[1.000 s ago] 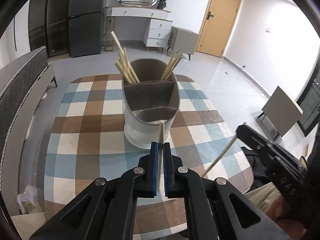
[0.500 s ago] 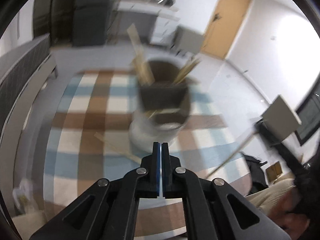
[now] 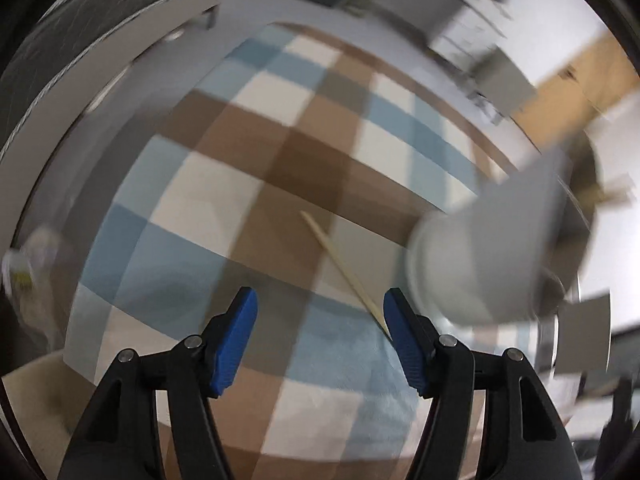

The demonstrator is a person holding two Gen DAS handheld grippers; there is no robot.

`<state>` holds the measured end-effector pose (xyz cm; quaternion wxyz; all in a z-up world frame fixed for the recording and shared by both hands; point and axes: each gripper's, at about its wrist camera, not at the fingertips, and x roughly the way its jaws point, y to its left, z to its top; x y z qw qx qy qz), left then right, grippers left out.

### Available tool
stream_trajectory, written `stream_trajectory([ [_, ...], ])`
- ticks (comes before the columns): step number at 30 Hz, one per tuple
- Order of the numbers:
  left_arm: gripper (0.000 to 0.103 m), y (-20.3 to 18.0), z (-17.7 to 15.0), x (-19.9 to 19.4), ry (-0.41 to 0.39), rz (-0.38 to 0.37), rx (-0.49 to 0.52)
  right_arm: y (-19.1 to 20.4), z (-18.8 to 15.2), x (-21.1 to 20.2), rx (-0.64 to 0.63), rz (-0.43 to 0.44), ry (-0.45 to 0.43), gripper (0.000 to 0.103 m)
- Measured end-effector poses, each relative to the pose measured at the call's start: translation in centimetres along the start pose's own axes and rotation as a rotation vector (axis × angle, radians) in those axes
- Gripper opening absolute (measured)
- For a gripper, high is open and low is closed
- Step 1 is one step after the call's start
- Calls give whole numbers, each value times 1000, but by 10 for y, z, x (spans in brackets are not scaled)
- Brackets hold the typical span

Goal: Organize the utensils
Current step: 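Lift both held chopsticks and carry them over the utensil holder opening, then open the left gripper and the right gripper to drop chopsticks into the holder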

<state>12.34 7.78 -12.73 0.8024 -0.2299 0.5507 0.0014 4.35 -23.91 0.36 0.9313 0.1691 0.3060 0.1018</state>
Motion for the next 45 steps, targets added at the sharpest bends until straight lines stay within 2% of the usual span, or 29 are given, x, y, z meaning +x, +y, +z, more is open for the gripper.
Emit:
stream_trajectory([
  [6,61,-12,19,24,-1,75,2,-2,0,12,15,13,33,4],
  [8,61,-15,23,35,12,125,14,-4,-1,14,23,15,42,4],
  [9,60,-17,25,43,33,146,21,-5,-1,15,28,16,45,4],
  [11,61,-22,27,45,7,166,48,-6,0,17,38,20,52,4],
  [13,59,-32,27,52,25,231,94,-7,0,18,45,21,57,4],
  [14,55,-35,26,53,28,256,112,-6,0,18,46,20,59,4],
  [15,40,-40,26,55,23,296,141,-6,1,19,46,20,60,4],
  [16,32,-43,25,55,9,309,162,-6,1,19,46,19,61,4],
  [17,15,-43,25,54,6,296,162,-6,1,19,45,19,61,4],
  [18,7,-43,25,53,6,286,158,-6,1,19,45,19,60,4],
  [20,1,-38,24,51,11,259,143,-5,1,20,39,17,60,4],
  [23,0,-35,25,51,21,188,116,-3,0,20,29,10,57,4],
  [26,0,-36,24,35,-22,151,116,1,-1,17,14,4,47,4],
  [35,0,-46,-11,-48,-178,-2,175,20,-7,-4,-59,12,-11,4],
  [41,0,-69,-37,-96,-286,-54,269,35,-10,-15,-120,27,-41,4],
  [45,0,-81,-53,-114,-329,-55,349,43,-15,-15,-158,27,-34,4],
])
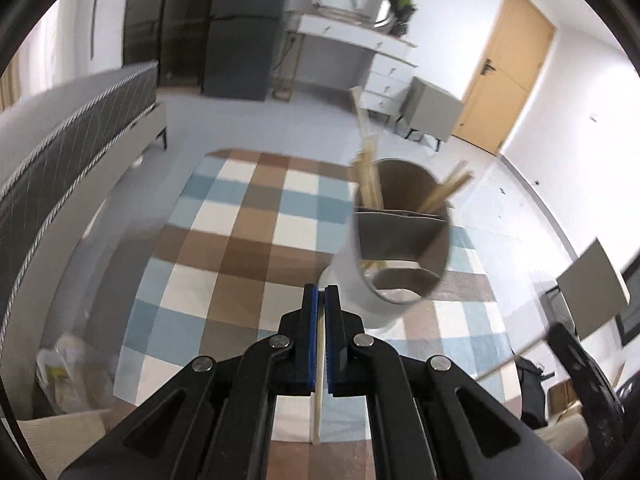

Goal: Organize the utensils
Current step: 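Open the left gripper and the right gripper to drop chopsticks into the holder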

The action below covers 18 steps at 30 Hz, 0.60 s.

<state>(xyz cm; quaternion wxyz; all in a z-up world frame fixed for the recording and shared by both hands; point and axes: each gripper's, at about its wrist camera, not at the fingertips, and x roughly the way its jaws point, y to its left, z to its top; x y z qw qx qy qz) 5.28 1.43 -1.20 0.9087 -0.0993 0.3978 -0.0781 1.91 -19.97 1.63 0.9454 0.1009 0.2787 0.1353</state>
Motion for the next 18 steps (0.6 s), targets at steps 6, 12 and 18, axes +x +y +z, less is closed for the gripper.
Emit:
stream_trajectory([
  [6,0,-11,-2,-14,-11,-5,59,4,6,-7,-11,-15,-21,4],
  [12,0,-18,5,-32,-29,-23,78,7,24,-14,-13,-14,-57,4],
  [18,0,-24,31,-60,-71,-60,54,12,55,-24,-42,-7,-102,4],
])
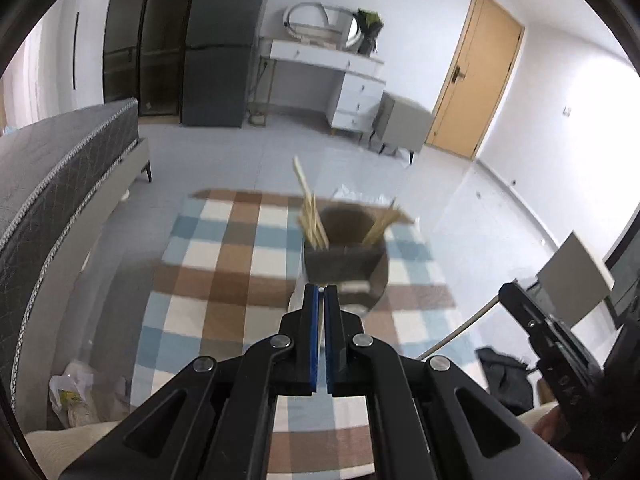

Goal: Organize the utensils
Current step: 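Open the left gripper and the right gripper to drop chopsticks into the holder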

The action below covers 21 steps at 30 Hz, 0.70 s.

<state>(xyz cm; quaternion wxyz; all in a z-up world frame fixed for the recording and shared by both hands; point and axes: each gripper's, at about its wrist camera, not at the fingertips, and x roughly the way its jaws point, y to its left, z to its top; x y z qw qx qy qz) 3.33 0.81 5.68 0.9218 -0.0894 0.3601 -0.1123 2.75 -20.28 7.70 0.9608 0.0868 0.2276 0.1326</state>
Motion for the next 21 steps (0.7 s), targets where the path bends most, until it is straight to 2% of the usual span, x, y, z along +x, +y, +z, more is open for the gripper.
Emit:
stream_trajectory([
  [5,0,-8,41,-16,-47,-56,-29,2,48,1,-9,15,-59,4],
  [13,0,-9,105,-5,-109,-106,-85,15,118,28,-71,23,-120,4],
  [16,0,-6,121,10,-128,-107,-93,20,128,49,-95,24,-120,4],
  [21,0,5,131,52,-88,-94,-113,18,126,89,-113,34,-80,4],
])
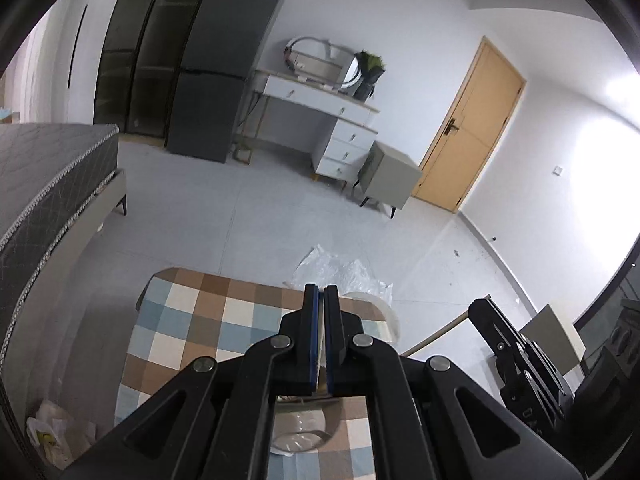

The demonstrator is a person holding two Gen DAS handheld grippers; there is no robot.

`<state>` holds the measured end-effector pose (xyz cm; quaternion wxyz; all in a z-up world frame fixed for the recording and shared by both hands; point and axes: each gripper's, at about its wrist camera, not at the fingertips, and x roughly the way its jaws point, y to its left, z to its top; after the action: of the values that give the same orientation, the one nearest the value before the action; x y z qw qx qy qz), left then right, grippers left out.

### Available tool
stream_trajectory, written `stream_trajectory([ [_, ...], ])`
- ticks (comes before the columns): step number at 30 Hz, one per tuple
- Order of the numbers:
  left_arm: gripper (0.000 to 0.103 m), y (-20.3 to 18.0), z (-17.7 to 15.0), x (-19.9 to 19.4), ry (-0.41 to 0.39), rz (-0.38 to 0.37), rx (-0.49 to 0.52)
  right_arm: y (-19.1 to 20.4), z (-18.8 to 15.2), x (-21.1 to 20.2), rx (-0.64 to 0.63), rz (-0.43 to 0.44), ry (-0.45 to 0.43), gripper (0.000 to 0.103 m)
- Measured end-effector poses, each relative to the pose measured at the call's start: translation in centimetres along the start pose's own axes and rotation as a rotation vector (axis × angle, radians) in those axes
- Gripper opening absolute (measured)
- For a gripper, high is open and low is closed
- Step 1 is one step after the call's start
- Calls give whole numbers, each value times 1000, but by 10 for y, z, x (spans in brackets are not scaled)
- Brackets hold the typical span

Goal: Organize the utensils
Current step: 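Open the left gripper and the right gripper to drop chopsticks into the holder, then pull both open grippers back from the utensil holder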

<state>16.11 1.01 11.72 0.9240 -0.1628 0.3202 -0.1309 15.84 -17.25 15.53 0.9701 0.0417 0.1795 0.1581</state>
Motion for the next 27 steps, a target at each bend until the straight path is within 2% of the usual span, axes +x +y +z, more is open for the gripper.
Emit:
stream_trajectory([
  [5,0,18,-5,32,17,16,-18,-5,-21,32,-9,25,36,4],
  [11,0,27,-25,56,75,-4,-25,-1,-57,53,-65,37,110,4],
  [14,0,27,-36,64,115,1,-10,1,-74,56,-87,35,144,4],
  [18,0,29,-48,69,170,-20,-16,-2,-93,54,-75,44,183,4],
  [21,0,22,-57,71,215,-41,17,-5,-103,53,-57,53,222,4],
  [25,0,22,-59,65,235,-56,4,-6,-106,44,-33,44,238,7],
  [27,0,23,-57,59,235,-49,-4,-8,-106,36,-14,41,242,18],
])
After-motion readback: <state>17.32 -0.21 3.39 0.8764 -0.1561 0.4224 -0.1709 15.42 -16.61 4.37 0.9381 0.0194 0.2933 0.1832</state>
